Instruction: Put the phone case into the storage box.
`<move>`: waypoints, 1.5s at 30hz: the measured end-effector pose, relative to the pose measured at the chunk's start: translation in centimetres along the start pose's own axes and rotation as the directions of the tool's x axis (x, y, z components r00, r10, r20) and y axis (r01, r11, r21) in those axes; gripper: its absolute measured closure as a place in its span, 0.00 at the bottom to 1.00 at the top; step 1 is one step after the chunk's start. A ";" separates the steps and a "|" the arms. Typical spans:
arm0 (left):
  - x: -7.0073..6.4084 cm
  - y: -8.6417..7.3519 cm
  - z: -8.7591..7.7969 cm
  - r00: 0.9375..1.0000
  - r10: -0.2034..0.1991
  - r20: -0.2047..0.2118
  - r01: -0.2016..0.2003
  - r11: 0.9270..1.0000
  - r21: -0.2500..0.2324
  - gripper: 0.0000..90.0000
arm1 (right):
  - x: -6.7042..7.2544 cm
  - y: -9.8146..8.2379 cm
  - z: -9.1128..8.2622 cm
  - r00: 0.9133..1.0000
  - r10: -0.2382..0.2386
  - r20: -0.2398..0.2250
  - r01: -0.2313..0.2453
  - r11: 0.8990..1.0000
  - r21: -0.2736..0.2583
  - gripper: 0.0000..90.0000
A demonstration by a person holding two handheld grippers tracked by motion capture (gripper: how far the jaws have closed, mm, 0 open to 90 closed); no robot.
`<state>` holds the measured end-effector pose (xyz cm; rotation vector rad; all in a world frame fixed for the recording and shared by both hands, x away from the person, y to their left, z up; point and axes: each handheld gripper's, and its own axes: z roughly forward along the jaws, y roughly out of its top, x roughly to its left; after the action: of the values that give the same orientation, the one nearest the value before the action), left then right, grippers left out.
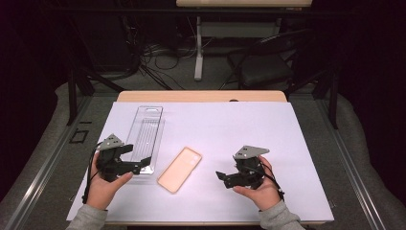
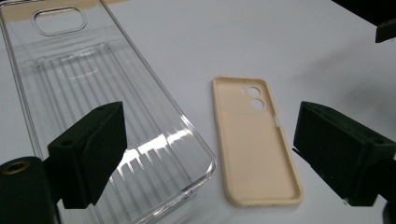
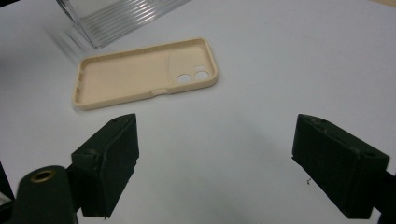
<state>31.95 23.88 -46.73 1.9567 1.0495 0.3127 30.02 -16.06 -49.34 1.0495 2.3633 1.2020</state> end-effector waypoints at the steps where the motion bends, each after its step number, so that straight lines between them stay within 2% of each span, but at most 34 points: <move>1: 0.0 0.2 0.1 1.000 -0.004 0.003 0.004 1.000 0.003 0.09 | 0.0 0.1 0.1 1.000 0.010 -0.001 -0.010 1.000 0.001 0.16; 5: 0.2 1.1 0.7 1.000 -0.012 0.012 0.012 1.000 0.022 0.06 | -0.3 0.5 0.4 0.999 0.034 -0.008 -0.033 0.999 0.010 0.15; 7: 0.2 1.5 1.0 1.000 -0.020 0.022 0.020 0.999 0.028 0.06 | -0.5 0.7 0.5 0.998 0.062 -0.009 -0.061 0.998 0.016 0.15; 8: 0.3 1.6 1.2 0.999 -0.025 0.027 0.024 0.999 0.029 0.06 | -0.8 0.9 0.6 0.995 0.098 -0.016 -0.097 0.995 0.021 0.15; 13: 0.6 2.1 1.8 0.998 -0.035 0.052 0.034 0.999 0.030 0.06 | -1.4 1.3 0.8 0.989 0.142 -0.042 -0.141 0.990 0.011 0.12; 16: 0.6 2.4 1.9 0.998 -0.023 0.060 0.022 0.999 0.025 0.04 | -1.6 1.6 0.9 0.987 0.156 -0.037 -0.155 0.988 0.010 0.12; 19: 0.7 3.0 1.9 0.998 -0.035 0.055 0.035 0.999 0.011 0.04 | -1.7 1.9 1.0 0.987 0.158 -0.041 -0.158 0.987 0.016 0.11; 20: 0.8 3.2 1.9 0.998 -0.032 0.053 0.032 0.999 0.008 0.04 | -1.6 2.1 1.0 0.990 0.139 -0.039 -0.138 0.990 0.017 0.07; 22: 0.9 3.6 1.9 0.998 -0.031 0.046 0.031 1.000 0.002 0.04 | -1.5 2.2 1.1 0.991 0.129 -0.041 -0.128 0.992 0.017 0.04; 23: 0.9 3.8 1.9 0.999 -0.030 0.043 0.030 1.000 0.001 0.04 | -1.3 2.5 1.2 0.994 0.103 -0.035 -0.102 0.995 0.019 0.01; 27: 1.0 4.5 1.9 1.000 -0.021 -0.006 0.021 1.000 0.013 0.04 | -1.0 3.0 1.3 0.997 0.073 -0.019 -0.073 0.997 0.025 0.01; 32: 1.6 5.3 2.0 0.999 -0.033 0.021 0.032 0.999 0.031 0.04 | -0.6 3.8 1.7 0.999 0.050 -0.006 -0.050 0.998 0.034 0.00; 37: 2.4 6.0 2.6 0.999 -0.036 0.041 0.032 0.997 0.075 0.04 | -0.4 4.6 2.4 0.999 0.038 0.004 -0.038 0.998 0.057 0.00; 41: 2.6 6.4 3.1 0.996 -0.060 0.062 0.055 0.995 0.078 0.04 | -0.1 5.2 3.2 1.000 0.027 0.008 -0.028 0.996 0.086 0.00; 45: 2.4 6.4 3.1 0.997 -0.040 0.072 0.035 0.997 0.070 0.04 | 0.3 5.8 3.9 1.000 0.005 0.007 -0.006 0.994 0.109 0.00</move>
<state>38.71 22.18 -43.92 1.9911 1.0610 0.1851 34.74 -11.31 -47.11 1.0927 2.4465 1.0803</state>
